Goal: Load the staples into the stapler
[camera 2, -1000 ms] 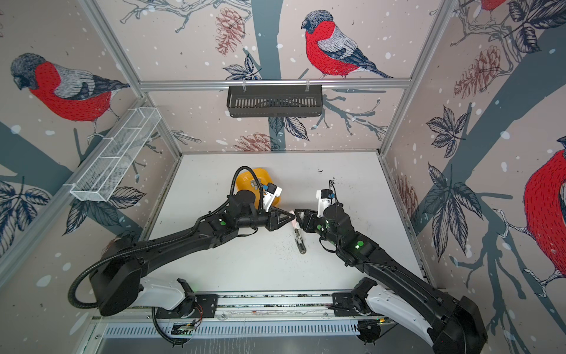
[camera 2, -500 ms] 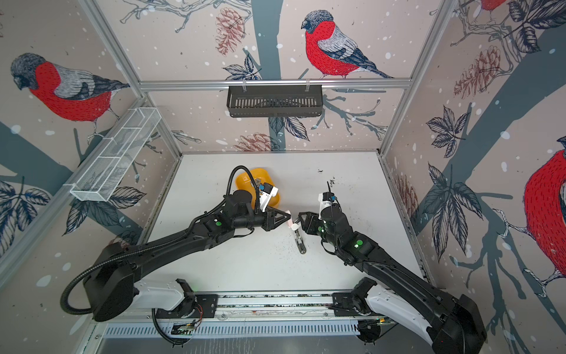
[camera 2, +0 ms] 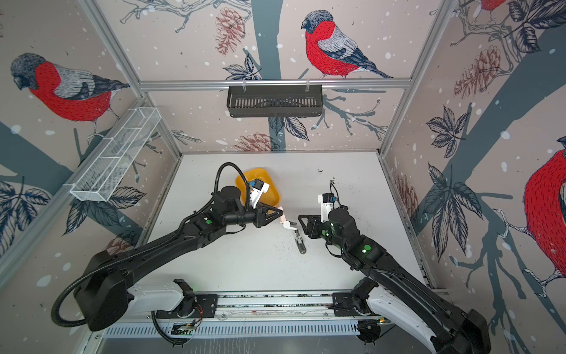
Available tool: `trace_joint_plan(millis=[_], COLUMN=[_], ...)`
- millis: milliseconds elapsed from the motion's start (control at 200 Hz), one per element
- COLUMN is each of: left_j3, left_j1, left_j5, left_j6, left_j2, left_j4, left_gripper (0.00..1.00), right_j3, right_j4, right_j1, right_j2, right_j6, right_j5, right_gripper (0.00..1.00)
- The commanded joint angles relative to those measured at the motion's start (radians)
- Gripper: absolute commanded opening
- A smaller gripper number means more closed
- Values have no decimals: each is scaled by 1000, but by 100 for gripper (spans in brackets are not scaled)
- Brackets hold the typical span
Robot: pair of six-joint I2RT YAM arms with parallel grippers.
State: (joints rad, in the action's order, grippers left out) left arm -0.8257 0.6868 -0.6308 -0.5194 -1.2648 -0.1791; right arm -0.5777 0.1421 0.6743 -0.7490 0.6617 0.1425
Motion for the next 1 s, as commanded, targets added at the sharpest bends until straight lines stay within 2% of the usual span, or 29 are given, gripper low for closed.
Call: trace_joint_plan(millis=[0,140,255,365,480,605,996], left_j3=[-45,-120,-137,-161,-167,-204,-201], left_j1=[-25,-47,-64,-65,-64,-64,-64], left_j5=[-189,-342,-488,-556,-607,-610,-612], left_j6=[115,241,278,306,323,335,320], left_j2=[27,37,37,27,10,-1,-15], left_j4=[52,192,194,196,198,207,178], left_gripper=[10,9,9,9,9,9,9], right_j3=[-26,-80,-114,-149,-180,-178,-157], right_j4=[-52,-56,-75,-76,-31,-32,-68], right_j1=[-33,-53,-56,-56,-56,-44,40], right_j2=[39,30,10,-8,-30,-49,-104], right_j6=[-150,-237,-276,-302,-336,-340,-350], right_j5=[214,434,587,688,722,749,712], right_gripper=[53,57,61,63,63,62,51])
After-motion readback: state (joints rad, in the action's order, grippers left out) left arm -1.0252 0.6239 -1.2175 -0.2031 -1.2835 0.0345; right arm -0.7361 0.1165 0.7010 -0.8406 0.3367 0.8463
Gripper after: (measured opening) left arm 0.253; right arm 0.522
